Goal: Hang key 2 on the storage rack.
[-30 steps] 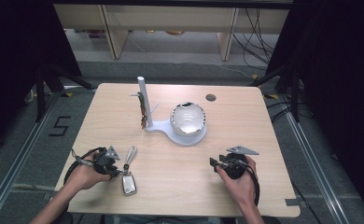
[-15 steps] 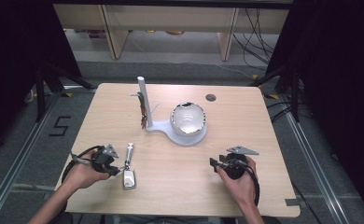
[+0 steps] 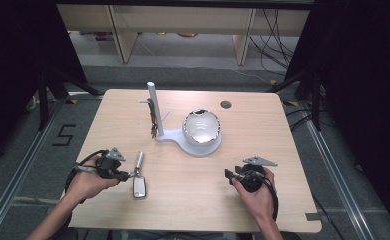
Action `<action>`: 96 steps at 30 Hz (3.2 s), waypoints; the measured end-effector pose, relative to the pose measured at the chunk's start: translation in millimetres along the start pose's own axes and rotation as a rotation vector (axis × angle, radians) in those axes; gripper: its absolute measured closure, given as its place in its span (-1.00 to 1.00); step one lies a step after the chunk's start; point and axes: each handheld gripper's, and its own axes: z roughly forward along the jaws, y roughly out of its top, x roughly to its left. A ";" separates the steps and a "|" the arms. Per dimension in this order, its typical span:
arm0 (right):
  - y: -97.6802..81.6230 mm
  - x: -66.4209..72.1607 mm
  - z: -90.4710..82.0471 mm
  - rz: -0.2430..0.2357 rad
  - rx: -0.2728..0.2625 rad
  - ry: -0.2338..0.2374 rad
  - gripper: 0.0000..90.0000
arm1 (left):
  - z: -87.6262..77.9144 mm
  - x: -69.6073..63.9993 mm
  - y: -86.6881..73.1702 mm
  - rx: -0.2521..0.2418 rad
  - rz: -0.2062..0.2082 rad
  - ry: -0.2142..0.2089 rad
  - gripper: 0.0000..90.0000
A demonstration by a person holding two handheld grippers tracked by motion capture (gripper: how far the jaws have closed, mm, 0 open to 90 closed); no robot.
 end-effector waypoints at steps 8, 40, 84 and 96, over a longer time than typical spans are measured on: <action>0.4 -0.7 0.2 -0.009 -0.006 0.001 0.17 | -12.4 10.2 15.2 -0.055 -0.044 0.015 0.93; 0.4 -3.4 -0.7 -0.012 -0.015 0.000 0.17 | -30.0 48.7 75.7 -0.260 -0.161 0.170 0.93; -0.1 0.0 -2.1 0.027 -0.008 -0.006 0.17 | -9.6 74.7 109.7 -0.568 -0.199 0.304 0.93; 0.3 -3.7 -2.1 -0.007 -0.016 -0.010 0.17 | -0.2 77.0 115.7 -0.610 -0.180 0.325 0.93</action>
